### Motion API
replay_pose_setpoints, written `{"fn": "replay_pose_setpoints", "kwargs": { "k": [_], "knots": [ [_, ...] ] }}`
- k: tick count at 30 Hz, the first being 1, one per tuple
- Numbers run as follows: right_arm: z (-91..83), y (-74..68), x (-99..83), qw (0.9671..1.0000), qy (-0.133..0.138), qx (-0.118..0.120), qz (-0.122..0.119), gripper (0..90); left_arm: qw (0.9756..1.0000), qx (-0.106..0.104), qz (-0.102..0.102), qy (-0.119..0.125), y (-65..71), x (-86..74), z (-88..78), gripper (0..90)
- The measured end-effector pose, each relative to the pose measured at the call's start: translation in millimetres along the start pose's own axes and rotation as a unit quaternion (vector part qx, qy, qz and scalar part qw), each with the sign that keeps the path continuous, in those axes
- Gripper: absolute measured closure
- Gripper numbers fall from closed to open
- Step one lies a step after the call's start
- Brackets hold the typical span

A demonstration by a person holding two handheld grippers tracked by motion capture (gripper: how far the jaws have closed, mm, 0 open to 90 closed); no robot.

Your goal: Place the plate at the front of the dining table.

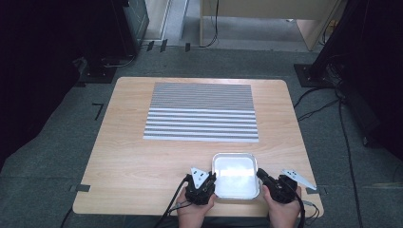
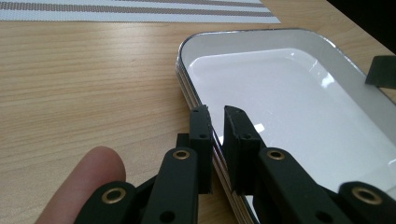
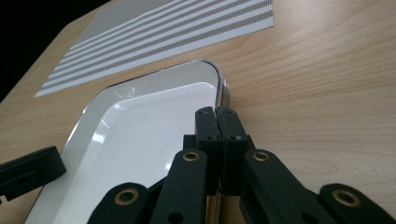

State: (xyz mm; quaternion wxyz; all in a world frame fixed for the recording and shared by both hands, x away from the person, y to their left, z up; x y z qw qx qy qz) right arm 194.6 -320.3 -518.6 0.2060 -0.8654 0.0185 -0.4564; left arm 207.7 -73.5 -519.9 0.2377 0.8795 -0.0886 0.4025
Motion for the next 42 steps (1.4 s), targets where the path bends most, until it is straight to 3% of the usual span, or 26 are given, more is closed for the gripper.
{"fn": "replay_pose_setpoints", "kwargs": {
  "k": [16, 24, 30, 36, 42],
  "knots": [
    [-9.9, -6.7, 6.1, 0.9992, 0.038, 0.01, -0.001, 90.0, 1.0, -0.006, -0.007, 0.0, -2.8, 1.2, 2.8, 79.8],
    [-14.6, -5.6, 7.9, 0.9988, 0.049, -0.005, 0.001, 90.0, 0.9999, -0.006, 0.005, 0.012, 1.0, 1.6, 0.2, 75.4],
    [-14.9, 1.3, 7.6, 0.9985, 0.039, -0.038, -0.005, 90.0, 0.9996, -0.007, 0.012, 0.026, 4.7, 4.7, -4.3, 73.0],
    [-12.9, -1.2, 6.1, 0.9974, 0.033, -0.056, -0.031, 90.0, 0.9996, -0.015, 0.017, 0.019, 9.4, 3.4, -1.1, 71.6],
    [-9.4, -4.1, 3.9, 0.9954, 0.019, -0.071, -0.062, 84.0, 0.9995, -0.015, 0.024, 0.012, 9.7, 1.0, 3.2, 73.4]
  ]
}}
Point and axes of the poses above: each handheld gripper's, and its own axes: z roughly forward along the jaws, x roughly out of its top, y roughly to its right, the point moved 2 cm from there along z, roughly forward along the jaws, and after that the axes turned 8 degrees about -z, right-handed, at the moved point
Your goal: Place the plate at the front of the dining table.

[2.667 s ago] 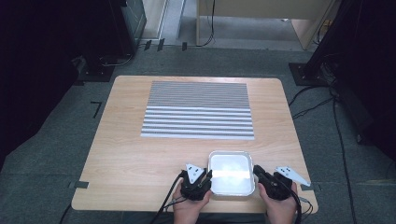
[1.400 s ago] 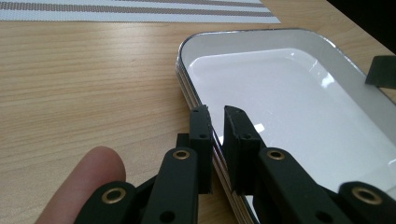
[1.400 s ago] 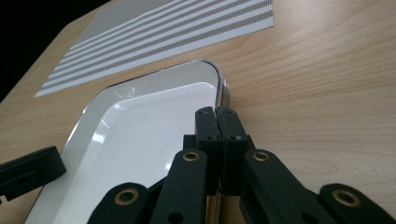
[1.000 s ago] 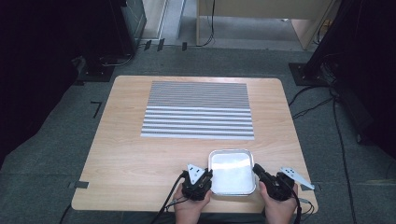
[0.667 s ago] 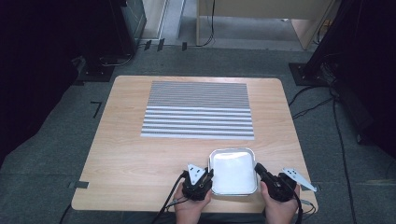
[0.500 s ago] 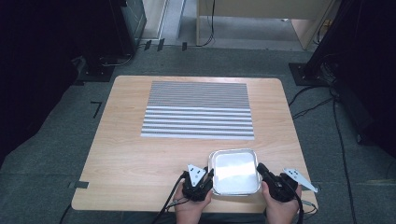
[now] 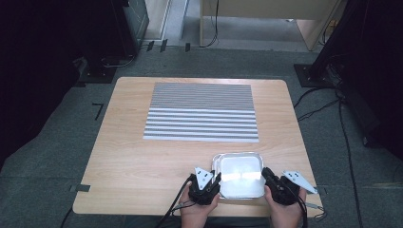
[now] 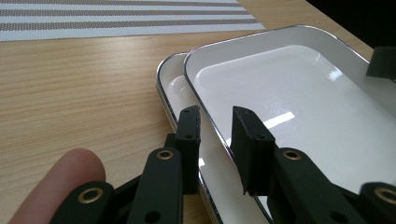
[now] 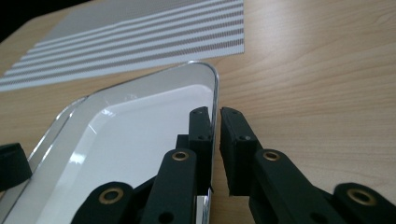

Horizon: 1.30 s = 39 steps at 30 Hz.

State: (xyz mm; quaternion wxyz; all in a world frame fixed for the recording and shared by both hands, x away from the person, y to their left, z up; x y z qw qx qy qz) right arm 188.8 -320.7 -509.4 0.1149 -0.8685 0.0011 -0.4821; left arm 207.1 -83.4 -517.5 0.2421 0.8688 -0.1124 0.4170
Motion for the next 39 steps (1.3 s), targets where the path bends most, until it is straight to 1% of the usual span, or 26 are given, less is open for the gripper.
{"fn": "replay_pose_setpoints", "kwargs": {
  "k": [3, 4, 5, 6, 7, 8, 9, 10, 13, 14, 15, 17, 18, 19, 20, 24, 25, 26, 27, 29, 32, 33, 34, 35, 36, 39],
  "knots": [
    [4.7, -1.8, -2.8, 0.9998, -0.018, 0.001, -0.004, 84.3, 1.0, -0.003, 0.003, -0.001, 0.9, -0.9, 1.2, 74.3],
    [6.0, -1.8, -3.1, 0.9998, -0.018, 0.002, -0.004, 85.6, 1.0, -0.003, 0.002, -0.001, 1.5, -1.3, 1.6, 74.4],
    [6.5, -1.8, -3.0, 0.9998, -0.019, 0.0, 0.002, 86.7, 1.0, -0.004, 0.003, -0.001, 1.8, -1.6, 2.0, 74.4],
    [6.8, 0.0, -2.1, 0.9995, -0.018, -0.001, 0.027, 89.0, 1.0, -0.005, 0.003, -0.002, 2.1, -1.8, 2.3, 73.7],
    [6.8, 0.0, -2.1, 0.9995, -0.018, -0.001, 0.027, 89.0, 0.9999, -0.011, 0.002, -0.003, 2.3, -2.0, 2.5, 73.7],
    [6.9, 1.7, -2.2, 0.9992, -0.016, -0.005, 0.035, 89.7, 0.9999, -0.015, 0.0, -0.004, 2.9, -2.1, 2.7, 71.4],
    [6.5, 2.9, -2.5, 0.9991, -0.01, -0.009, 0.039, 89.8, 0.9999, -0.016, -0.001, -0.005, 3.3, -2.5, 3.1, 70.2],
    [5.9, 3.3, -2.8, 0.9988, -0.008, -0.009, 0.047, 89.8, 0.9998, -0.018, -0.004, -0.005, 3.4, -2.7, 3.6, 68.8],
    [4.1, 3.1, -4.6, 0.9978, -0.004, -0.014, 0.064, 89.8, 0.9994, -0.03, -0.015, -0.011, 3.4, -2.7, 5.1, 67.0],
    [3.7, 2.6, -4.8, 0.9975, -0.001, -0.013, 0.069, 89.8, 0.9993, -0.033, -0.017, -0.011, 3.4, -2.4, 5.3, 66.6],
    [3.0, 1.6, -4.8, 0.9972, 0.003, -0.014, 0.073, 89.8, 0.9989, -0.038, -0.024, -0.015, 3.3, -1.7, 5.1, 66.9],
    [1.1, -1.2, -3.8, 0.997, 0.012, -0.011, 0.075, 89.8, 0.9981, -0.048, -0.034, -0.014, 3.0, 0.2, 4.1, 68.3],
    [-0.7, -5.2, -2.4, 0.9971, 0.02, -0.01, 0.073, 89.9, 0.998, -0.05, -0.038, -0.01, 2.4, 1.6, 2.9, 72.4],
    [-0.7, -5.2, -2.4, 0.9971, 0.02, -0.01, 0.073, 89.9, 0.9977, -0.051, -0.044, -0.006, 1.2, 3.5, 1.6, 72.4],
    [-2.7, -8.5, -0.4, 0.9969, 0.028, -0.008, 0.074, 89.9, 0.9973, -0.053, -0.052, -0.004, -0.3, 5.7, 0.5, 75.0],
    [-3.6, -14.5, 3.3, 0.9971, 0.032, -0.003, 0.068, 89.9, 0.9967, -0.05, -0.064, 0.011, -6.1, 13.1, -4.4, 78.1],
    [-3.6, -16.9, 4.8, 0.9975, 0.033, -0.003, 0.063, 89.9, 0.9964, -0.05, -0.067, 0.014, -7.8, 14.6, -5.4, 79.0],
    [-2.9, -21.6, 8.2, 0.9981, 0.035, -0.003, 0.05, 89.9, 0.996, -0.05, -0.073, 0.016, -9.9, 16.2, -6.2, 80.7],
    [-2.9, -21.6, 8.2, 0.9981, 0.035, -0.003, 0.05, 89.9, 0.9952, -0.053, -0.08, 0.019, -12.6, 17.8, -7.1, 80.7],
    [-0.7, -25.4, 12.9, 0.9984, 0.038, 0.0, 0.042, 89.9, 0.9937, -0.058, -0.093, 0.022, -18.3, 21.8, -8.0, 81.6],
    [5.2, -33.0, 20.8, 0.9986, 0.041, 0.005, 0.033, 89.9, 0.9929, -0.052, -0.101, 0.034, -26.2, 28.7, -11.3, 82.4],
    [9.7, -39.9, 26.0, 0.9987, 0.042, 0.01, 0.025, 89.9, 0.9927, -0.05, -0.103, 0.038, -29.3, 31.2, -12.4, 83.1],
    [9.7, -39.9, 26.0, 0.9987, 0.042, 0.01, 0.025, 89.9, 0.9924, -0.047, -0.106, 0.042, -32.6, 33.7, -13.5, 83.1],
    [14.5, -47.1, 31.2, 0.9988, 0.046, 0.013, 0.015, 89.9, 0.9922, -0.045, -0.107, 0.044, -36.1, 36.2, -14.3, 83.8],
    [14.5, -47.1, 31.2, 0.9988, 0.046, 0.013, 0.015, 89.9, 0.992, -0.042, -0.11, 0.046, -39.6, 38.8, -14.9, 83.8],
    [22.7, -57.2, 38.6, 0.9986, 0.05, 0.019, 0.001, 89.9, 0.9915, -0.033, -0.114, 0.053, -49.8, 46.6, -16.8, 84.9]
  ]
}}
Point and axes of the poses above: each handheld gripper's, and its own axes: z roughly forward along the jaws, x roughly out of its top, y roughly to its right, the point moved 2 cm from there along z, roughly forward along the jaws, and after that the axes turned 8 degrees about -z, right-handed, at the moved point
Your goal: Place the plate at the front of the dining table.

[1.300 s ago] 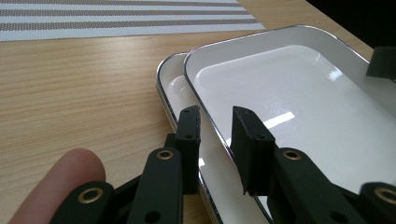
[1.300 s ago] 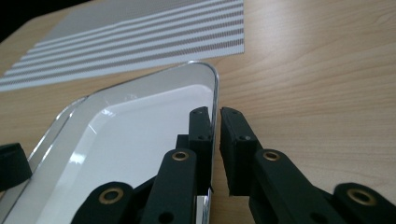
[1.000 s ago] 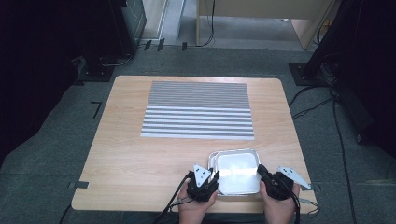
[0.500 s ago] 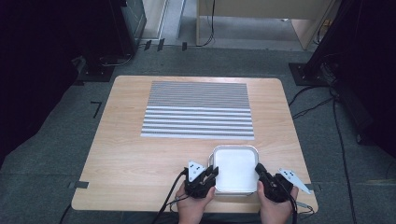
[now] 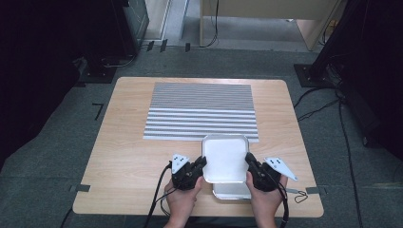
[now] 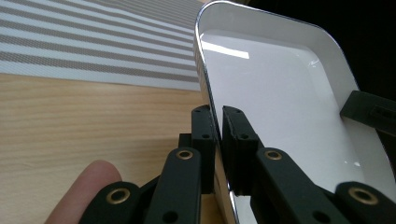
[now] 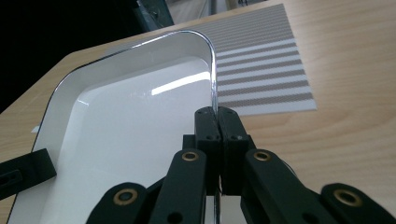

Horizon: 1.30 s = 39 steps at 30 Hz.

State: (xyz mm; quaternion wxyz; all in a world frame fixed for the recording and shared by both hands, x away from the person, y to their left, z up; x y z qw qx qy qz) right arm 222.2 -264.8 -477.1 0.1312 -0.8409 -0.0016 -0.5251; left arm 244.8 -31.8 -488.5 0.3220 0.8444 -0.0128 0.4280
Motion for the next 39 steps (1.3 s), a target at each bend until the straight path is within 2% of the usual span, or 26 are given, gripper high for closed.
{"fn": "replay_pose_setpoints", "kwargs": {
  "k": [8, 17, 21, 25, 27, 33, 39],
  "knots": [
    [30.6, -19.6, 19.1, 0.9996, 0.007, 0.019, -0.022, 90.0, 0.9995, 0.02, -0.002, 0.023, -19.8, 23.7, 1.6, 85.3],
    [66.1, -39.0, 47.6, 0.9986, -0.005, 0.025, -0.047, 89.8, 0.9986, 0.039, -0.008, 0.034, -41.2, 58.2, 13.4, 86.5],
    [84.5, -48.2, 56.6, 0.9985, -0.012, 0.027, -0.046, 89.6, 0.9982, 0.045, -0.016, 0.036, -52.4, 73.3, 20.1, 88.1],
    [97.1, -51.3, 59.5, 0.9984, -0.018, 0.028, -0.045, 89.6, 0.9976, 0.054, -0.024, 0.036, -62.9, 83.0, 28.7, 88.8],
    [109.9, -52.0, 63.0, 0.9984, -0.027, 0.031, -0.039, 89.6, 0.9975, 0.059, -0.02, 0.033, -66.5, 87.9, 33.5, 88.9],
    [129.5, -50.3, 71.2, 0.9984, -0.037, 0.034, -0.028, 89.7, 0.9969, 0.069, -0.017, 0.034, -73.5, 106.1, 49.1, 89.4],
    [150.4, -51.1, 83.8, 0.9979, -0.04, 0.027, -0.044, 89.6, 0.9968, 0.073, -0.015, 0.028, -82.9, 121.0, 66.3, 89.2]
  ]
}}
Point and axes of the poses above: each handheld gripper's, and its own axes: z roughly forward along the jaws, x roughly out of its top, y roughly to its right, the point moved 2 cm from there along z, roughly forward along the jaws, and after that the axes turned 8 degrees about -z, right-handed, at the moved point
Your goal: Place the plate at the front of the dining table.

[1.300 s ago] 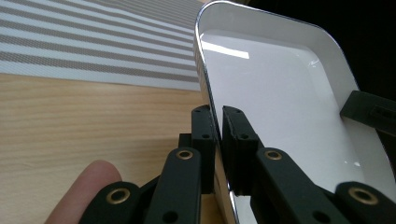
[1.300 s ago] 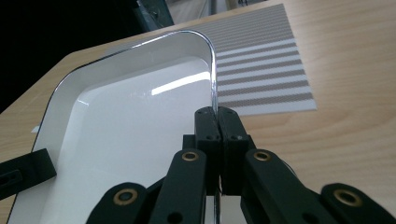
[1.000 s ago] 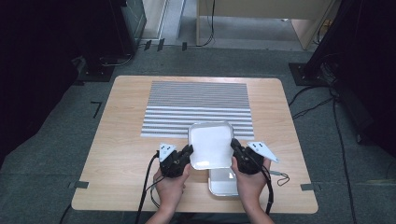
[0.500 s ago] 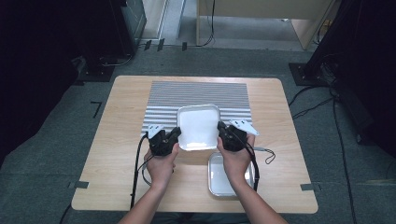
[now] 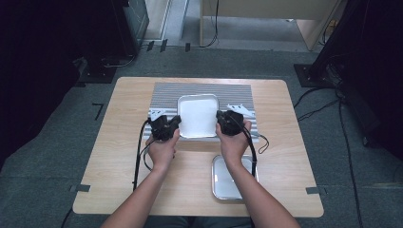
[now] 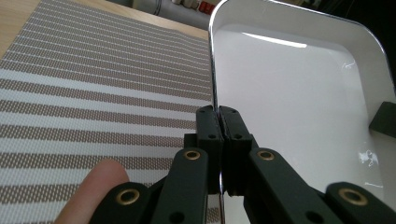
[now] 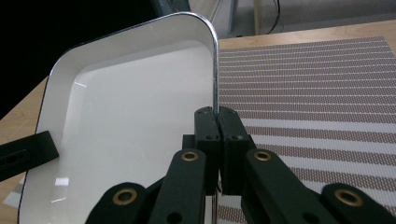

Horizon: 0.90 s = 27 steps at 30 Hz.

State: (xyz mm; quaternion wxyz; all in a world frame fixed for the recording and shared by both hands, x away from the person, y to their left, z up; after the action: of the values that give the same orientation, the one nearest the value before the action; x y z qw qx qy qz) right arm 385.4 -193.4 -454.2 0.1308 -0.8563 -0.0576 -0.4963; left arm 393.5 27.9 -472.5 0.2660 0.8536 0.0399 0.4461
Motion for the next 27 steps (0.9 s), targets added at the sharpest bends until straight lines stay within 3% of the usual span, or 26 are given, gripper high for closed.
{"fn": "replay_pose_setpoints", "kwargs": {
  "k": [3, 8, 22, 27],
  "knots": [
    [9.8, 0.6, 2.7, 1.0, -0.002, 0.003, 0.005, 89.6, 1.0, 0.004, -0.009, 0.001, -4.9, 6.6, 6.6, 89.6],
    [26.6, 1.7, 5.8, 0.9999, -0.012, 0.005, 0.01, 89.6, 0.9999, 0.014, -0.002, -0.009, -10.4, 14.1, 19.5, 89.7],
    [73.2, 14.9, 13.5, 0.9988, -0.043, 0.001, 0.024, 88.9, 0.9979, 0.037, -0.011, -0.052, -21.1, 35.9, 63.1, 89.7],
    [83.3, 19.7, 13.4, 0.9986, -0.052, 0.003, 0.01, 88.4, 0.9965, 0.04, -0.022, -0.071, -26.3, 37.4, 77.5, 89.6]
  ]
}}
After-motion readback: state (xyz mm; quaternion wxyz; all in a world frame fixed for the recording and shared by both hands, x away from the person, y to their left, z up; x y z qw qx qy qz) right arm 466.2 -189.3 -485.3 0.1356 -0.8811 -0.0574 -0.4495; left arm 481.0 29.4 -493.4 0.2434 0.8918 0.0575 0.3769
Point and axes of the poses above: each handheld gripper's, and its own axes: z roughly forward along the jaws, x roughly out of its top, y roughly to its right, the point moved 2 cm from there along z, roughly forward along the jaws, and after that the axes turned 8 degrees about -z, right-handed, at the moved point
